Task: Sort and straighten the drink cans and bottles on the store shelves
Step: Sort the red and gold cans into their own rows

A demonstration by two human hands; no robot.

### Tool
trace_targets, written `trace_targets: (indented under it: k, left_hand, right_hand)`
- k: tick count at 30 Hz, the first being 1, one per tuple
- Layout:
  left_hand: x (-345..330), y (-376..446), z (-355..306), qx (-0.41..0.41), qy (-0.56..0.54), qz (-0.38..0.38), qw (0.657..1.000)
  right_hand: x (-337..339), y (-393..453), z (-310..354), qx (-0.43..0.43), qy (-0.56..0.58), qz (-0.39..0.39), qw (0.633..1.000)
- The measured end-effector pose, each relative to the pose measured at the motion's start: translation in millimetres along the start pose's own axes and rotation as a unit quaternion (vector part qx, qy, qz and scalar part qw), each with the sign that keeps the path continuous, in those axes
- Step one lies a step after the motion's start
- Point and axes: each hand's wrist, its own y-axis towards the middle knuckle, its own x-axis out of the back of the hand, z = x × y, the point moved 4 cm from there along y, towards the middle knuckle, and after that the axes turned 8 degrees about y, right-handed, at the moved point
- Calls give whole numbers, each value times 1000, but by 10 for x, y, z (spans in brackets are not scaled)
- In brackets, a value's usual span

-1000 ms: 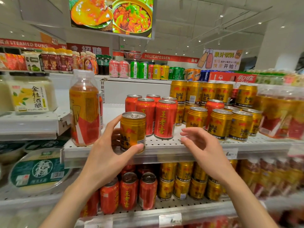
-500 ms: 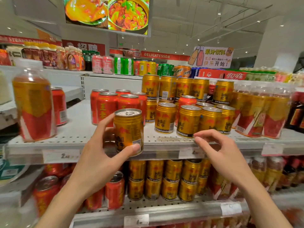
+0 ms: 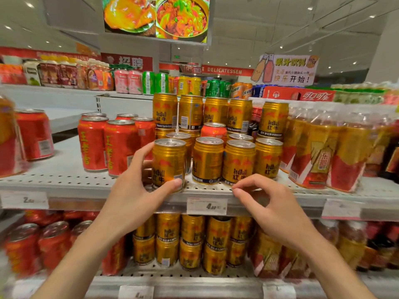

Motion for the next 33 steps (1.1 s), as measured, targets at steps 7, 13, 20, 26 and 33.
trace_targets:
  k: [7,13,20,26,33]
  left_hand:
    - [-49,166,-2,-30,60,14,998]
    - [-107,321,1,-49,79,33,995]
    - [-127,447,37,-62,44,79,994]
    - [-123,454,60,-44,11,98,994]
    - [-86,435,104,-35,-26,109,993]
  right_hand:
    - [-16,-8,-15,20,-7,-7,1000]
    - [-31,-8,36,32,-21,-8,999]
    - [188,457,484,88,-54,-87,991]
    - [37,1378,507,-33,-235,-4,971]
    - [-124,1638,313,-135,-182,64,972]
